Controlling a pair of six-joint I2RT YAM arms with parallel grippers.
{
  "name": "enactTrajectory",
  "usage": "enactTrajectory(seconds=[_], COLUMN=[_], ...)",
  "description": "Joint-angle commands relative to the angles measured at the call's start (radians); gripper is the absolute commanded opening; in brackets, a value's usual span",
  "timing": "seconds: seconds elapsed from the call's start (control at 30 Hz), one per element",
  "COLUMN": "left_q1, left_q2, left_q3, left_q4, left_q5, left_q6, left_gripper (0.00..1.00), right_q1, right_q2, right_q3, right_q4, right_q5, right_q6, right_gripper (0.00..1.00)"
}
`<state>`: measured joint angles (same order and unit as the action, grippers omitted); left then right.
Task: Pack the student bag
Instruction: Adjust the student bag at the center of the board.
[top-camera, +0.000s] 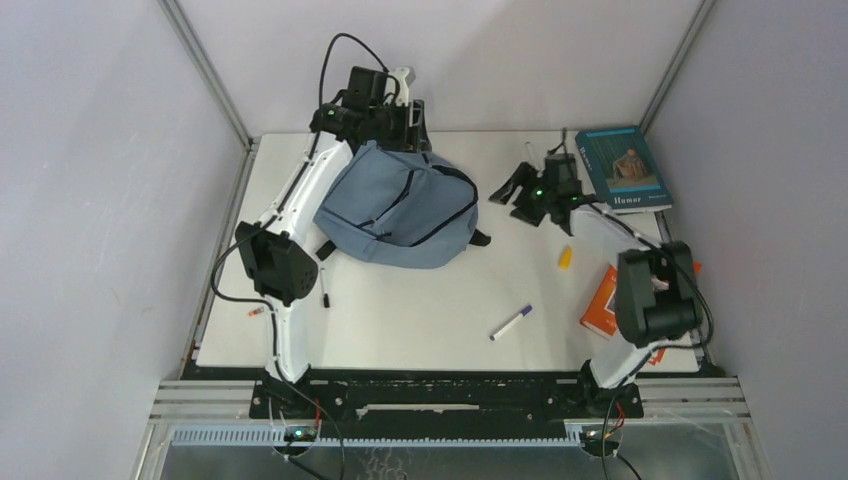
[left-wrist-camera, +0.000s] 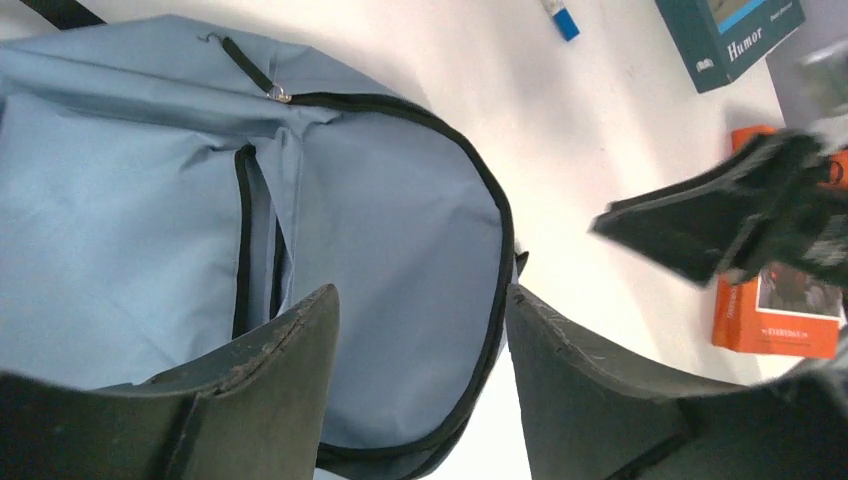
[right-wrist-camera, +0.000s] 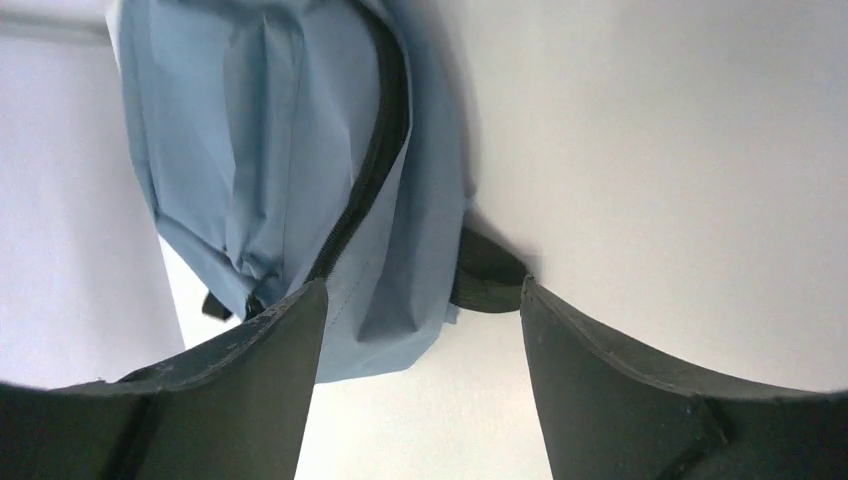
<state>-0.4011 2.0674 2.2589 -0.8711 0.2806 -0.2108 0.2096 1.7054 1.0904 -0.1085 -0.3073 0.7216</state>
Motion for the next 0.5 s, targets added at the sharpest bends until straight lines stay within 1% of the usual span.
enactTrajectory(seconds=[0.0, 0.07, 0.17, 0.27, 0.37, 0.47], left_q1=[-0.084, -0.118, -0.180, -0.259, -0.342, -0.417], left_q2=[-0.192, -0.255, -0.342, -0.388, -0.380, -0.344], left_q3=[-0.082, -0.179, -0.351, -0.506, -0.575, -0.578], left_q4=[0.093, 0.135, 0.240, 0.334, 0.360, 0.357], left_q5=[-0.126, -0.141, -0.122, -0.136, -0.128, -0.114], left_q6=[0.019, 0.021, -0.022, -0.061, -0.073, -0.063], left_gripper=[0.66, 0.66, 0.66, 0.66, 0.66, 0.66], right_q1=[-0.108, -0.152, -0.227, -0.299, -0.347, -0.374], right_q2=[-0.227, -0.287, -0.378, -0.447, -0.513, -0.568], right_q3=[0.038, 0.033, -0.007, -0.053, -0.096, -0.130], right_q4=[-0.128, -0.198, -0.269, -0.344, -0.442, -0.560], right_q5=[0.134, 0.208, 0.330, 0.429, 0.533, 0.699], right_q6=[-0.104, -0.128, -0.143, -0.132, -0.119, -0.080], right_gripper=[0.80, 0.79, 0.79, 0.77, 0.77, 0.76])
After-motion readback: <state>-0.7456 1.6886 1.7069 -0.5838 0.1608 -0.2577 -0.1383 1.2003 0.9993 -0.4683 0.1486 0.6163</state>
